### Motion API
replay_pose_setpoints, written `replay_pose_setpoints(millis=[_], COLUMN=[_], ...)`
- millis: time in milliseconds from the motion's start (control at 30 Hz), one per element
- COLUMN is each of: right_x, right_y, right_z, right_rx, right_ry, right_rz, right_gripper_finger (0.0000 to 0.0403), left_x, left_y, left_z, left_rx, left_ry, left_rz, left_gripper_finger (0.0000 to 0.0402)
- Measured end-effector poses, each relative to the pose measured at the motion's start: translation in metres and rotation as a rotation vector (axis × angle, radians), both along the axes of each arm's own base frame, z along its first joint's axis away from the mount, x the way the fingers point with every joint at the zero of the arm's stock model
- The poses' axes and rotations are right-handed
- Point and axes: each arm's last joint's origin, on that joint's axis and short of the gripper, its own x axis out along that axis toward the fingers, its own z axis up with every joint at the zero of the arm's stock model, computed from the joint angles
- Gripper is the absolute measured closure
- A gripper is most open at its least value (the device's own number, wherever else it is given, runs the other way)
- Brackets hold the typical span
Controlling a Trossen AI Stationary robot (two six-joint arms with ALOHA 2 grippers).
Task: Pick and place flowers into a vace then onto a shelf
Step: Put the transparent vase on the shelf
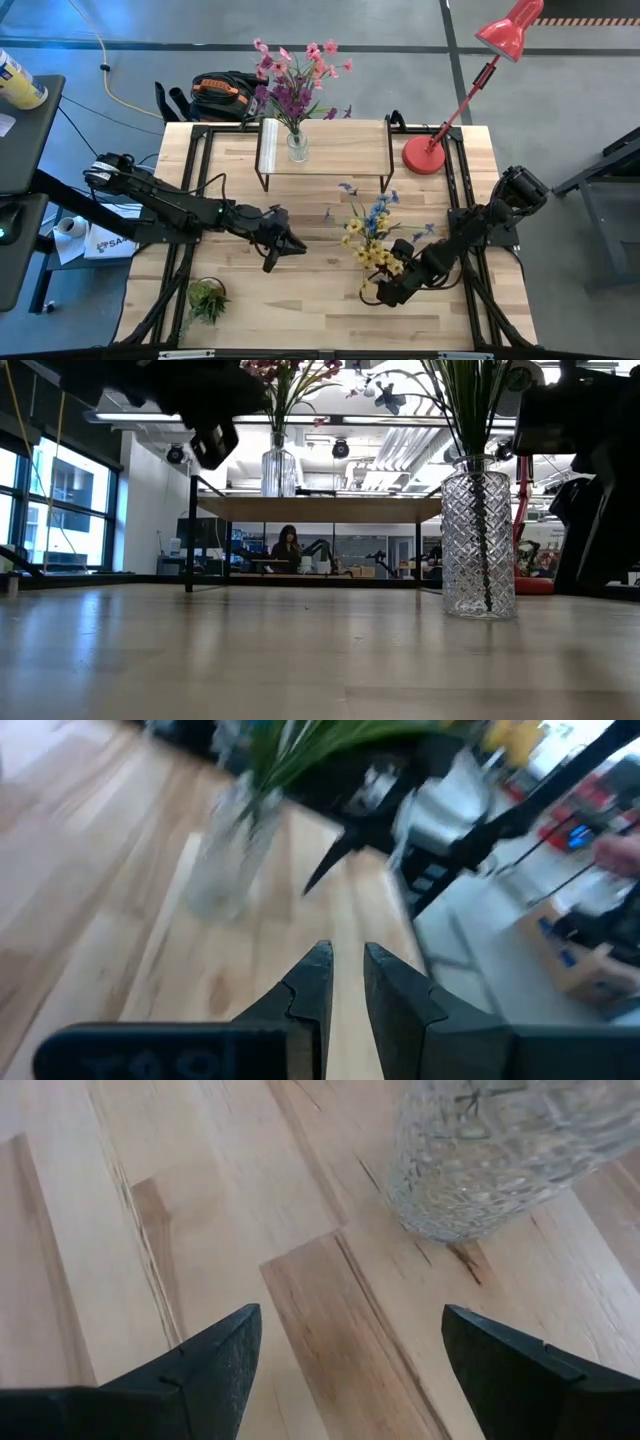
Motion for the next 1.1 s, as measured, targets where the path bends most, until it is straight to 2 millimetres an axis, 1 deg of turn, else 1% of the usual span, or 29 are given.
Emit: replay_pose_setpoints(millis=[167, 333, 533, 767, 1100], right_x=[0.000, 0.000, 0.000, 0.001, 0.003], right_y=[0.000, 0.000, 0.000, -0.001, 0.000], right_z=[0.000, 0.000, 0.000, 0.001, 0.002], right_rx=[-0.002, -0.003, -0.011, -0.048, -0.025], right_ry=[-0.004, -0.005, -0.011, -0.045, -0.062], right_rz=[-0.002, -0.002, -0.007, -0.028, -0.025], right_gripper_finger=[0.0102, 0.0102, 0.0102, 0.0102, 0.0102], left_x=[0.002, 0.003, 0.003, 0.003, 0.003], left_y=[-0.002, -0.001, -0.001, -0.001, -0.001], left_z=[0.012, 0.015, 0.016, 0.015, 0.015], left_rx=[-0.042, -0.071, -0.186, -0.193, -0.193], left_ry=[-0.121, -0.147, -0.114, -0.110, -0.110], left_rz=[-0.031, -0.014, 0.011, 0.016, 0.017], left_gripper_finger=[0.0307, 0.0307, 0.0307, 0.0307, 0.0307])
